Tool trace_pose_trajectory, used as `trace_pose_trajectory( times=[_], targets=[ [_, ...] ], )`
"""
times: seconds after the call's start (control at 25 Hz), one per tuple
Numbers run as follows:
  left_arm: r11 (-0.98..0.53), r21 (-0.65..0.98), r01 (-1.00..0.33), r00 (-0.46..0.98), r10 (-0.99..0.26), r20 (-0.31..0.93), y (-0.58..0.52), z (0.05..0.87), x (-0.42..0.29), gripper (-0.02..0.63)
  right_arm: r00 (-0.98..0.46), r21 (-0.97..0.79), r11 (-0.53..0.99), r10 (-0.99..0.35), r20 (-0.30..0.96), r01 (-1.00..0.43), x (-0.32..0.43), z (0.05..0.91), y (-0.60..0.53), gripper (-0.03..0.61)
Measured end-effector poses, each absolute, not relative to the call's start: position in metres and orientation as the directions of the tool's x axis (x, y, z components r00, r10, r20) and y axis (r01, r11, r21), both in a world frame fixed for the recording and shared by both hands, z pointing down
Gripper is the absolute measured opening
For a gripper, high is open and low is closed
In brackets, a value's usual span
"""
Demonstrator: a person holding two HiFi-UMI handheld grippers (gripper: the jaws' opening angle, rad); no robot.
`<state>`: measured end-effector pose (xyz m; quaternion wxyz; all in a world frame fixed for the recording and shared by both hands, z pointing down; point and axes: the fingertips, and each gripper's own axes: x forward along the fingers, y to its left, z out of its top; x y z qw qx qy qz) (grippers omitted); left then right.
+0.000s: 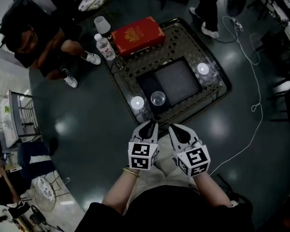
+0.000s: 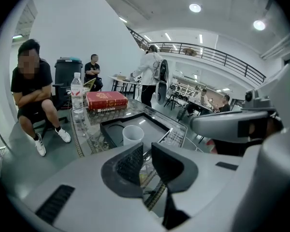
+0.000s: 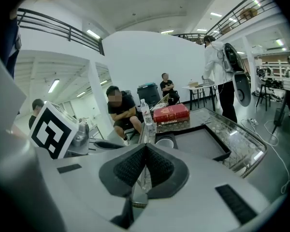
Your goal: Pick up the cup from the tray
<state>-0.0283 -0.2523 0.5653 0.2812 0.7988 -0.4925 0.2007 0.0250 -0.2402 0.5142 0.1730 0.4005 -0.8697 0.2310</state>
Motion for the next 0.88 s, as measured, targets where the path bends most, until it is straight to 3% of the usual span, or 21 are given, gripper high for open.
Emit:
trace_pose_trajectory(
  times=[0.12, 0.52, 0.88],
  targets=[
    [-0.357, 0.248, -0.901, 0.431, -0.657, 0.619, -0.267, 0.584, -0.020, 0.112, -0.623, -0.275, 0.571, -0.605, 0.496, -0.773, 0.031, 0.522, -0.248, 0.012],
    [-0.309, 0.231, -0.922, 0.380, -0.623, 0.684, -0.313, 0.646, -0.019, 0.281, -0.625, -0.298, 0.562, -0.581, 0.522, -0.772, 0.045, 0.544, -0.274, 0.011],
    [-0.307, 0.192, -0.932, 0.346, -0.604, 0.717, -0.342, 0.678, -0.015, 0.319, -0.634, -0.324, 0.558, -0.557, 0.537, -0.764, 0.047, 0.561, -0.281, 0.011]
  ],
)
